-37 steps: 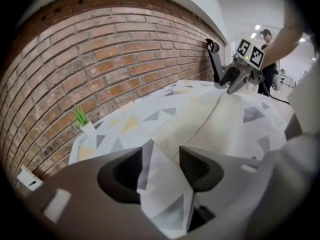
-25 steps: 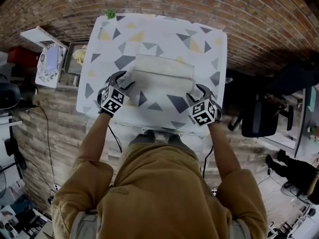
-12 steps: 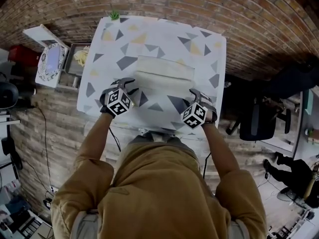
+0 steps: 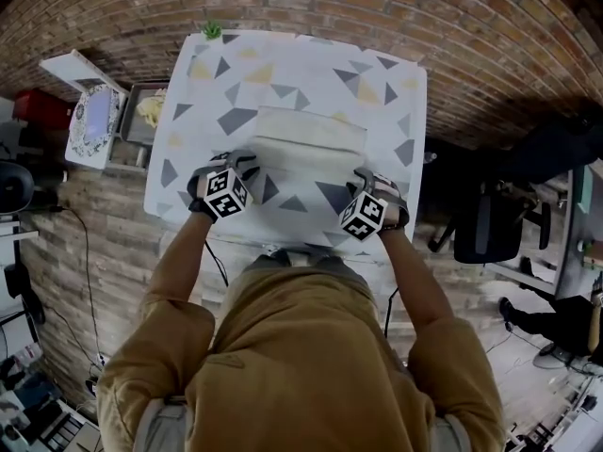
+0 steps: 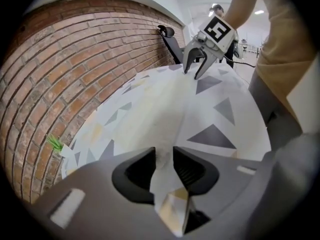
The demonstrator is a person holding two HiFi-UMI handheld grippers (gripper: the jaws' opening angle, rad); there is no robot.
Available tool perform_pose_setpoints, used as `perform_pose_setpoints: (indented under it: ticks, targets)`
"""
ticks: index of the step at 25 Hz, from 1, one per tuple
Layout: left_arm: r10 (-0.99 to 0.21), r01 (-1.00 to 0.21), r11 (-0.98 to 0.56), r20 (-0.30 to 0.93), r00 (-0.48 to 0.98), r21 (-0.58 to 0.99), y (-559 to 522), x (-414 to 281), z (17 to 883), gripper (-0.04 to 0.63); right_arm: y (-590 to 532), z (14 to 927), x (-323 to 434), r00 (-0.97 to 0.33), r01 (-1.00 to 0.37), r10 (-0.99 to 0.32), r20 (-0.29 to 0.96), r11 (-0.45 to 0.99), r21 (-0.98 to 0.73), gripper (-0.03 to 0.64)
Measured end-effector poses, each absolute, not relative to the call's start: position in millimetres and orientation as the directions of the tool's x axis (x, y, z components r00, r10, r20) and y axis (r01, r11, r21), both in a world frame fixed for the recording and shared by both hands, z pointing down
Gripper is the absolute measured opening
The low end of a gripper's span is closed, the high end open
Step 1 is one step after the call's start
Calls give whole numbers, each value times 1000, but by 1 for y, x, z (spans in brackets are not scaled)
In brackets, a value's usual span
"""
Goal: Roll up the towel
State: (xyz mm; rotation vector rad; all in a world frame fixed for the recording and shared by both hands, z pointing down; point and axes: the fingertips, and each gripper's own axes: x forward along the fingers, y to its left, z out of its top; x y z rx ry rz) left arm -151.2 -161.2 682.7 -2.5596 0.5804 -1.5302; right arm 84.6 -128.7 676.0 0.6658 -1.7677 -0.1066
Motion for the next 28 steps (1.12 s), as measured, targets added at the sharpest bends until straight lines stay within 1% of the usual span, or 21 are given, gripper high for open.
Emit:
perform_pose_setpoints:
  ticks: [7,8,12,15,22,28]
  targets:
    - [-367,-244,-926,839,401,-289,-163,-152,689,149,-128,676,82,-169,-397,-476,863,834,382,132]
    - [-367,-246,-926,839,403,-287,-163,-153,689,149,-129,675,83,-170,-404,-481,860,830,384,105]
    - [-364,-267,-925,837,409,-271,-162,-154,689,125,-127,678,84,-168,-404,-478,862,831,382,76]
    - [-342,-312,-924,838,424,-219,-160,-153,686,101,-123,678,85,-172,-410,-473,864,832,374,41]
    - [-317,-319,-931,830,458,-179,-143,-157,670,89,-109,662,83,-218,-436,-440,871,842,317,34]
    - [-322,-339,-927,805,498,-162,-151,-162,634,87,-109,639,82,-310,-492,-359,880,853,175,32]
